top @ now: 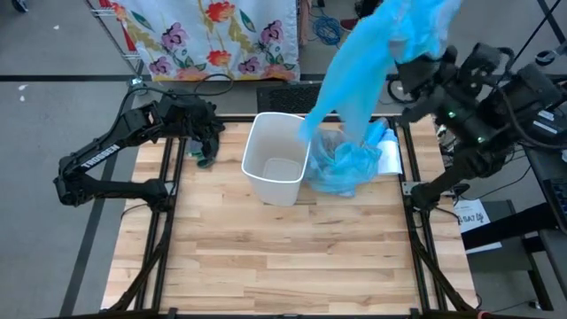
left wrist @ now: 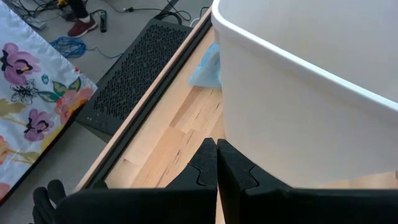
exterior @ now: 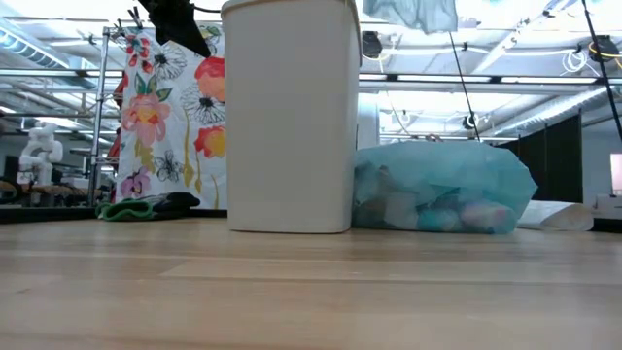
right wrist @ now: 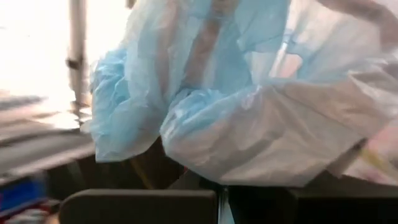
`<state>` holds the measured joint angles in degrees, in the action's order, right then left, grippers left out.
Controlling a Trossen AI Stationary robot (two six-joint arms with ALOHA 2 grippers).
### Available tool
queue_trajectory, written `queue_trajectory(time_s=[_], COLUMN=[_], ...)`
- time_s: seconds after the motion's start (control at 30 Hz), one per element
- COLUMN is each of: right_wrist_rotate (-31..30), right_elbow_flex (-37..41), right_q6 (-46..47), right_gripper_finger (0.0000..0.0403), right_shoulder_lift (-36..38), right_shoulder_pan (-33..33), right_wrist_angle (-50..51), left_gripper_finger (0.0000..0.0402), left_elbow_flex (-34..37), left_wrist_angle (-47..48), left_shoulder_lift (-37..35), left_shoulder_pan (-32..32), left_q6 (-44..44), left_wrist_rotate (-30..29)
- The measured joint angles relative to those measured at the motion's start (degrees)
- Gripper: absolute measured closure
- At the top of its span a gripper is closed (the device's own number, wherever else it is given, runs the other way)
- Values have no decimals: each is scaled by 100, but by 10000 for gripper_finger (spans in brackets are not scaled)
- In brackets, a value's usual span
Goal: Place trash/remove bag and relplace
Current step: Insert the new blue trash bag into the trash bin
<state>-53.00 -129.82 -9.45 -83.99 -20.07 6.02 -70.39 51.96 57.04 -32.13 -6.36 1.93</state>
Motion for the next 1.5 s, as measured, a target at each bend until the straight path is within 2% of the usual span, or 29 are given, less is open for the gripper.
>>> queue_trajectory(time_s=[0.1, 0.3, 0.5, 0.6, 0.83, 1.0, 1.1, 1.2, 1.3, 1.5], right_wrist_rotate=[890, 1561, 2842, 3099, 3037, 2216, 1934, 1111, 243, 211], right_elbow_flex=[0, 2, 6, 4, 7, 4, 4, 4, 7, 7], right_q6=[-24, 178, 860, 1175, 1241, 1771, 2041, 2069, 1988, 1661], right_gripper_finger=[403, 403, 403, 403, 403, 403, 403, 403, 403, 403], right_shoulder_lift=[-45, -317, -474, -559, -697, -592, -539, -529, -535, -529], right_shoulder_pan=[195, 522, 843, 889, 887, 915, 913, 905, 918, 1070], right_wrist_angle=[-163, -118, -109, -105, 259, 1749, 2380, 2799, 2887, 2329], left_gripper_finger=[401, 401, 401, 401, 401, 401, 401, 401, 401, 401], left_elbow_flex=[0, 0, 0, 0, 0, 0, 0, 0, 0, 0], left_wrist_angle=[-6, -24, -50, -46, -36, 65, 194, 190, 206, 254], left_shoulder_lift=[0, 0, 0, 0, 0, 0, 0, 0, 0, 0], left_shoulder_pan=[1, 0, 1, 2, 2, 2, 1, 2, 1, 2], left_q6=[1, 1, -1, -2, -2, -4, -4, -4, -4, -4], left_wrist_rotate=[0, 1, 1, 1, 2, 2, 2, 2, 1, 2])
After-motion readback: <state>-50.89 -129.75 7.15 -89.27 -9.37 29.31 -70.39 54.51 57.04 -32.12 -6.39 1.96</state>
